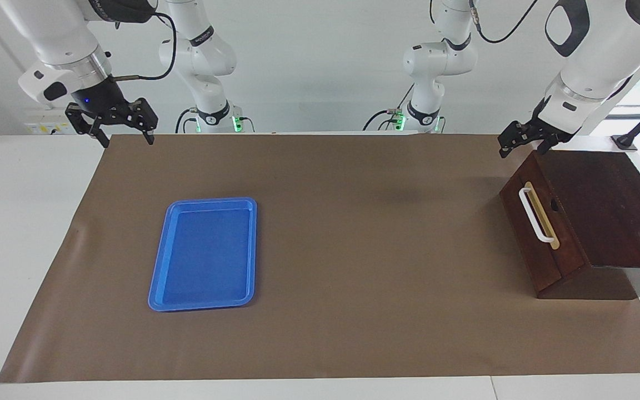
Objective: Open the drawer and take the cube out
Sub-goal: 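Grasp the white drawer handle with the left gripper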
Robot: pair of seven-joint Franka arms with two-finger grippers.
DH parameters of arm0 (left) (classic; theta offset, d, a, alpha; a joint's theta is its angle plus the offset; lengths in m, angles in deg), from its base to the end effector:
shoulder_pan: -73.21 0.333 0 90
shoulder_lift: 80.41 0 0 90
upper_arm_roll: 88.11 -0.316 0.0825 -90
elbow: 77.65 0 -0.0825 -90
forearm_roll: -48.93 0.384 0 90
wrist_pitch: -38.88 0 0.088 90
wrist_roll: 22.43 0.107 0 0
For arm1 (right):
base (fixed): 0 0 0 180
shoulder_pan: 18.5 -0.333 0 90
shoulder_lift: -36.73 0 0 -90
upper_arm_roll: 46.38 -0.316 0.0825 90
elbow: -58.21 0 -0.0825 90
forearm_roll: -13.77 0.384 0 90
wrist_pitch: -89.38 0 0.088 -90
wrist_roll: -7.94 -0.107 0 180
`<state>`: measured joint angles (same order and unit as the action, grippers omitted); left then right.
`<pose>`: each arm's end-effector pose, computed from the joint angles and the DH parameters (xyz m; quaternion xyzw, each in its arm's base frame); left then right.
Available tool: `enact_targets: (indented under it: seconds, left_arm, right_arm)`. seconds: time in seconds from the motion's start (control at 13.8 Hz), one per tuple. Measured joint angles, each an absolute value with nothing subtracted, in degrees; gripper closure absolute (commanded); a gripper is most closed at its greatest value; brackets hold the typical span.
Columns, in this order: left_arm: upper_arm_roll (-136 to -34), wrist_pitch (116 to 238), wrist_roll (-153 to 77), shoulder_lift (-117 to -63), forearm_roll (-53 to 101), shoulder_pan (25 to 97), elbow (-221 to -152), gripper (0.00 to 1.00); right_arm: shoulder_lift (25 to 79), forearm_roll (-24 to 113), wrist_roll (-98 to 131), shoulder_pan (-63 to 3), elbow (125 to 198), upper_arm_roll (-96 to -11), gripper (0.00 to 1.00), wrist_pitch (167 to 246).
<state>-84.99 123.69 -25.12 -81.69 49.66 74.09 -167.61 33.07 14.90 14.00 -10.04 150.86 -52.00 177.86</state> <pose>0.5503 -0.0197 0.6051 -0.9984 -0.0041 0.0558 0.0082 0.5313 -0.0224 0.6349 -0.9996 -0.0282 0.0041 0.0071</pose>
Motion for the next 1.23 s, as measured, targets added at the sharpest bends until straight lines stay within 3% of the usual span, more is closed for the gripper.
enact_targets:
  seconds: [0.44,0.87,1.23]
  left_arm:
    - [-85.0,126.4,-25.0,-81.6,49.8,74.1,-168.4,0.0]
    - [-84.5,146.0,-22.2,-79.6,62.5,73.4,-182.4,0.0]
    - [-84.5,156.8,-21.5,-82.3,70.5,73.4,-191.2,0.0]
  right_arm:
    - [33.1,14.9,14.0,-10.0,150.9,-52.0,0.0,177.9]
    - [33.1,14.9,14.0,-10.0,150.9,-52.0,0.0,177.9]
    - [33.1,14.9,14.0,-10.0,150.9,-52.0,0.0,177.9]
